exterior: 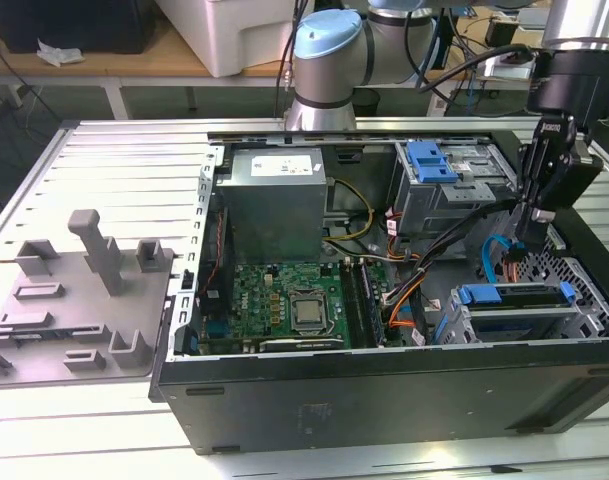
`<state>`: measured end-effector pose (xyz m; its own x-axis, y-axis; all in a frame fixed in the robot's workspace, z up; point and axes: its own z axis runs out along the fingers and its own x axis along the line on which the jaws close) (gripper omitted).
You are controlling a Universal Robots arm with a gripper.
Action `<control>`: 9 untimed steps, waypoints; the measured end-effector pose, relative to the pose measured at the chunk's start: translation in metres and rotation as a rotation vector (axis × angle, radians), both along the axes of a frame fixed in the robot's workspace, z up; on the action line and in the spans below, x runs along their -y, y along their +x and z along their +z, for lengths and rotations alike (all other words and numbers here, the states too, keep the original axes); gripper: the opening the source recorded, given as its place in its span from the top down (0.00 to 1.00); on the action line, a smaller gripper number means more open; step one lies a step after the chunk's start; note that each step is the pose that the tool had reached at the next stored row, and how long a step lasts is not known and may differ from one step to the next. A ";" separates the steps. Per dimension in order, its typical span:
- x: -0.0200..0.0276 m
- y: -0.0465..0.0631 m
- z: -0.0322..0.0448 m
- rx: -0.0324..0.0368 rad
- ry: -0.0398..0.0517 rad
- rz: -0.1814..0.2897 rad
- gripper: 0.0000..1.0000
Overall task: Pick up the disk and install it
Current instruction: 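Insert the first disk wire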
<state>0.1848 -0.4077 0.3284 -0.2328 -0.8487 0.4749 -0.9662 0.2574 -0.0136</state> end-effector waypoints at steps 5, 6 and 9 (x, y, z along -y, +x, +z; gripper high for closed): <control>0.0047 -0.002 0.0000 0.0084 0.0106 0.013 0.84; 0.0061 -0.003 0.0000 0.0119 0.0145 0.017 0.84; 0.0087 -0.005 0.0000 0.0184 0.0214 0.022 0.84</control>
